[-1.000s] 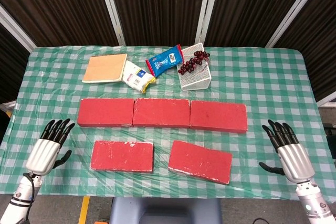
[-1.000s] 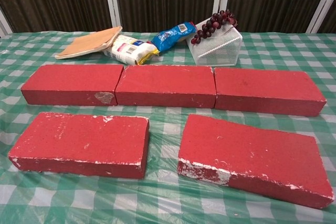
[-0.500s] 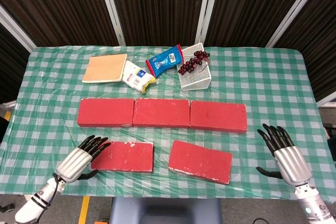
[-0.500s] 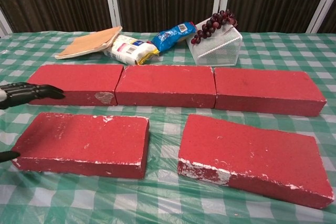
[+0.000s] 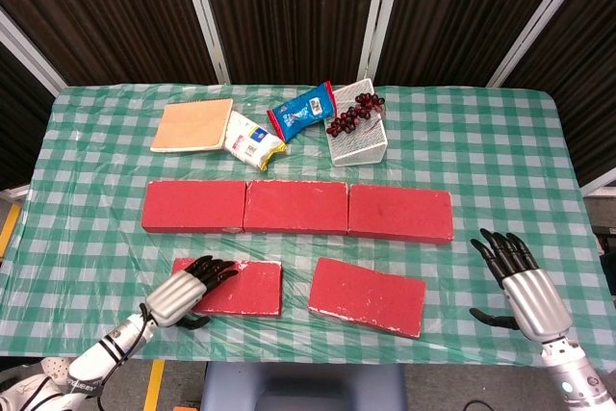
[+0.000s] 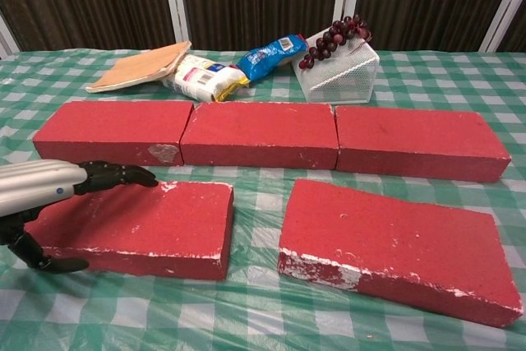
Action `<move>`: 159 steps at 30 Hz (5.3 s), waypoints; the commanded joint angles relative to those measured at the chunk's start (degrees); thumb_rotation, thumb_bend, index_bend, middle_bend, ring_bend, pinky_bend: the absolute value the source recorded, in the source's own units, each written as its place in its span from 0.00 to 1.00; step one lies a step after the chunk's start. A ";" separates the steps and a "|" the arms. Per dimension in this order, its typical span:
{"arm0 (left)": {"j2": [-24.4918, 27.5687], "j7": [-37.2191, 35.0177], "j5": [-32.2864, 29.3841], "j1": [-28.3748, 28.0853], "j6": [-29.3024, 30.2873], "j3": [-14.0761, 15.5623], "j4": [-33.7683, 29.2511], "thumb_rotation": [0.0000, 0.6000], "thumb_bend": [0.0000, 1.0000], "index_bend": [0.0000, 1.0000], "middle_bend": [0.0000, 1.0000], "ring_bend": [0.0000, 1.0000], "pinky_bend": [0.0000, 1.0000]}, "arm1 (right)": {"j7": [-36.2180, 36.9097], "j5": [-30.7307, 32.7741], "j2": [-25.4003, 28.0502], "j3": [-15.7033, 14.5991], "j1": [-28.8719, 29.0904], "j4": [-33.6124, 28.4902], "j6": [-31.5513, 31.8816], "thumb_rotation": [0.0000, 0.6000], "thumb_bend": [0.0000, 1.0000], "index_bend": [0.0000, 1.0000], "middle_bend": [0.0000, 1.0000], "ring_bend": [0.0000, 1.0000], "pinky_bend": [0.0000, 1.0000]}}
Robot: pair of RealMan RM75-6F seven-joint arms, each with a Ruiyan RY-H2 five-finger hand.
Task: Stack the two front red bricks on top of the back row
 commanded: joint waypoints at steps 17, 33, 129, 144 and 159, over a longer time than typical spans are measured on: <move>-1.14 -0.19 -4.89 -2.44 -3.66 -0.58 2.99 1.00 0.28 0.00 0.10 0.10 0.31 | 0.03 0.70 0.08 0.20 0.26 -0.24 -0.86 1.00 0.19 0.00 0.00 0.00 0.00; 1.11 -1.06 -3.07 -2.81 2.76 -2.57 1.88 1.00 0.27 0.00 0.46 0.44 0.68 | -0.52 1.53 -0.08 0.52 0.37 -0.27 -1.40 1.00 0.19 0.00 0.00 0.00 0.00; -4.57 -11.46 -15.46 -23.47 -17.05 -10.03 19.75 1.00 0.24 0.00 0.00 0.00 0.07 | -4.07 8.66 -1.47 3.63 1.44 -0.79 -4.44 1.00 0.19 0.00 0.00 0.00 0.00; 3.00 0.35 -10.48 -12.53 3.82 -7.16 8.03 1.00 0.24 0.00 0.00 0.00 0.05 | 4.14 2.78 -1.71 0.68 3.17 -0.74 -6.27 1.00 0.19 0.00 0.00 0.00 0.00; 4.05 0.62 -10.41 8.69 20.49 2.09 9.41 1.00 0.24 0.00 0.00 0.00 0.04 | 6.90 3.57 -11.41 -1.10 7.83 -4.09 -16.41 1.00 0.15 0.00 0.00 0.00 0.00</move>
